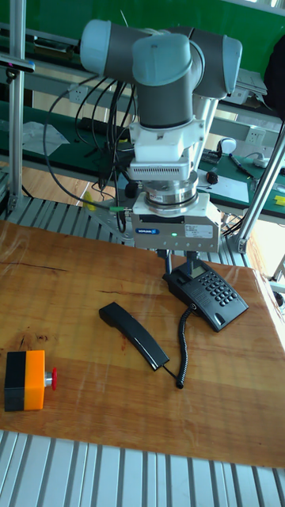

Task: Place the handset of the telephone on the corresponding phone cradle

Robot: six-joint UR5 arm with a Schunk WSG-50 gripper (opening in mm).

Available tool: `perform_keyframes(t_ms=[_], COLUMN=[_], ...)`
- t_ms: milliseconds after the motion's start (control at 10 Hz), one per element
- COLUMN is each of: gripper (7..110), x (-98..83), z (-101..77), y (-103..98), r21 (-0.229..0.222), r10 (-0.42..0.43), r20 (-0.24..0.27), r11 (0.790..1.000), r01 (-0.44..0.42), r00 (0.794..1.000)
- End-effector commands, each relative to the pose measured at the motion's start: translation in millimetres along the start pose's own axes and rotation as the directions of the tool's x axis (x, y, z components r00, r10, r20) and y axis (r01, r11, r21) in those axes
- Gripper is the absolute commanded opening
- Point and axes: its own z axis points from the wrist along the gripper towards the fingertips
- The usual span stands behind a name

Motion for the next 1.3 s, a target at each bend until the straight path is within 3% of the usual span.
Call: perform_keyframes(t_ms=[0,200,300,400,500,600,700,800,900,1000,1100,1200], gripper=[7,7,7,7,7,7,7,7,7,7,7,7], x=[0.5,1.7,0.1,1.4,0.8,-2.3,-3.5,1.7,3.3,2.3,9.3,9.5], z=[-2.5,-3.4,-5.2,-5.0,-4.7,-5.8,-7.0,-7.8,-11.5,-18.3,-20.3,-19.3], y=[-3.3,-1.3,-5.8,-0.5,-5.5,-19.6,-22.6,-9.3,-18.7,-45.3,-51.0,-41.8], r21=[0.009,-0.005,0.013,-0.007,0.001,0.049,0.069,0.028,0.069,0.171,0.179,0.154], r10=[0.002,0.008,0.001,0.007,-0.01,-0.043,-0.058,-0.027,-0.03,-0.074,-0.112,-0.108], r20=[-0.001,-0.006,0.001,-0.004,-0.002,0.009,0.014,-0.002,-0.008,-0.01,-0.043,-0.037], r11=[1.0,1.0,1.0,1.0,1.0,0.998,0.996,0.999,0.997,0.982,0.977,0.982], r01=[-0.002,-0.008,-0.001,-0.007,0.01,0.042,0.057,0.027,0.031,0.075,0.117,0.112], r00=[1.0,1.0,1.0,1.0,1.0,0.999,0.998,1.0,1.0,0.997,0.993,0.993])
